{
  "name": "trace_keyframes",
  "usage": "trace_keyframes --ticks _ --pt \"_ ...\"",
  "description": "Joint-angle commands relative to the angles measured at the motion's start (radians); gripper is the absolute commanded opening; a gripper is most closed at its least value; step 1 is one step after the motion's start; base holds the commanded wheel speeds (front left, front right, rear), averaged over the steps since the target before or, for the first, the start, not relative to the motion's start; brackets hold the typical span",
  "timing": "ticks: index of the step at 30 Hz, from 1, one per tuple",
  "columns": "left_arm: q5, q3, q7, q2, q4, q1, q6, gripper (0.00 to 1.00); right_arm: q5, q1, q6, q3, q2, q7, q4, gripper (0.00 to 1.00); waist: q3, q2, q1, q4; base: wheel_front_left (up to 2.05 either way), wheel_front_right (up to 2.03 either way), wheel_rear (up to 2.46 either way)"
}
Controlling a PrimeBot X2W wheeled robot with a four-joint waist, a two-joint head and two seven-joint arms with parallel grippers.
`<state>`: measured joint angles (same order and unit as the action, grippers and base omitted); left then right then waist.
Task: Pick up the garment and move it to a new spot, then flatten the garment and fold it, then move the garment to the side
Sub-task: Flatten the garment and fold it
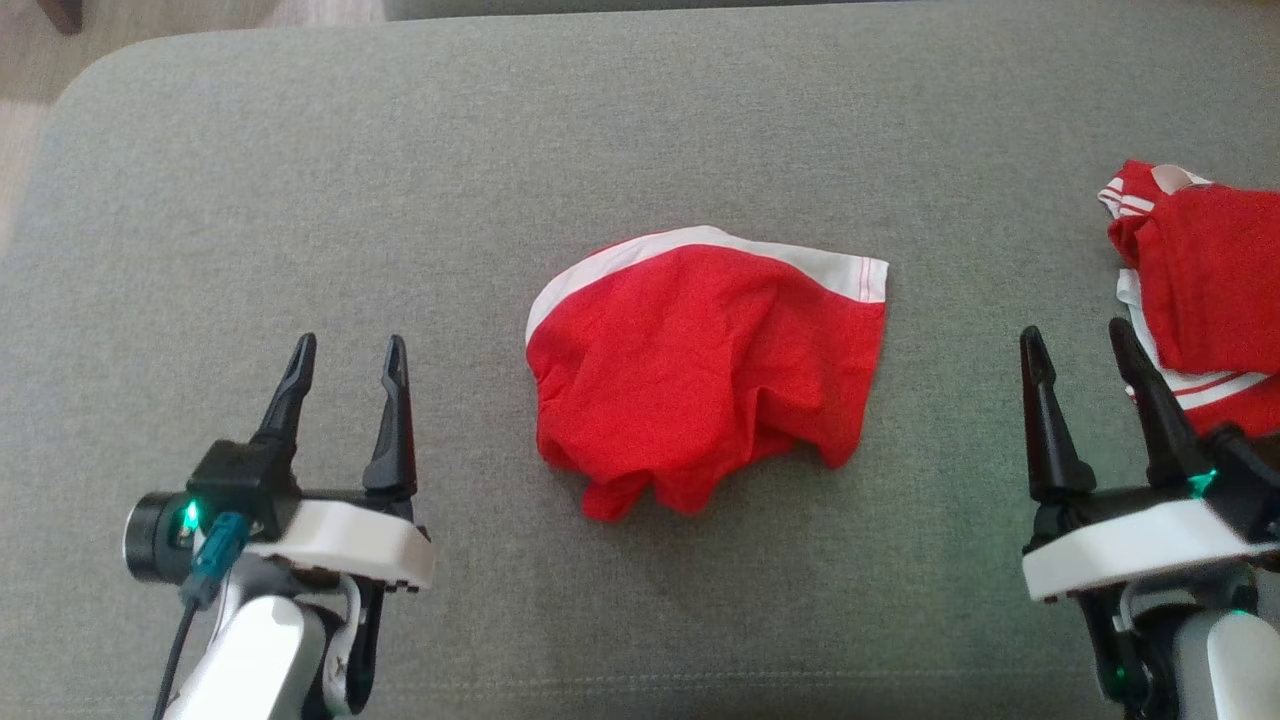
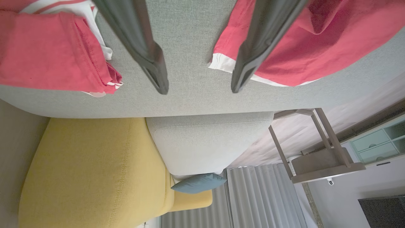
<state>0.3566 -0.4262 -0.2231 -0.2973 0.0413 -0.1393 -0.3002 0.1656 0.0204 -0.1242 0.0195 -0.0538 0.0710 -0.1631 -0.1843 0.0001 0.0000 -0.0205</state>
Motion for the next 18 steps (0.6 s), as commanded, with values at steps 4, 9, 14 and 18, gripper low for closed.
trace_keyframes --ticks 4,9,14,18 --pt "0.005 0.046 -0.012 -0.028 -0.024 -0.025 0.001 1.0 -0.007 -0.001 -0.007 -0.019 -0.017 0.007 -0.044 1.0 0.0 -0.0001 0.0 0.001 0.0 0.0 0.0" --pt "0.004 0.039 -0.013 -0.027 -0.02 -0.029 0.001 1.0 -0.007 -0.001 -0.007 -0.019 -0.015 0.01 -0.046 1.0 -0.001 -0.0001 0.0 0.0 0.0 0.0 0.0" --pt "0.005 0.036 -0.014 -0.026 -0.016 -0.033 0.0 1.0 -0.008 -0.001 -0.007 -0.019 -0.015 0.012 -0.046 1.0 0.0 -0.0001 0.0 -0.002 0.0 0.0 0.0" --pt "0.002 0.031 -0.015 -0.028 -0.017 -0.038 0.001 1.0 -0.008 -0.003 -0.007 -0.019 -0.015 0.013 -0.048 1.0 -0.002 -0.0001 0.0 -0.003 0.0 0.0 0.0"
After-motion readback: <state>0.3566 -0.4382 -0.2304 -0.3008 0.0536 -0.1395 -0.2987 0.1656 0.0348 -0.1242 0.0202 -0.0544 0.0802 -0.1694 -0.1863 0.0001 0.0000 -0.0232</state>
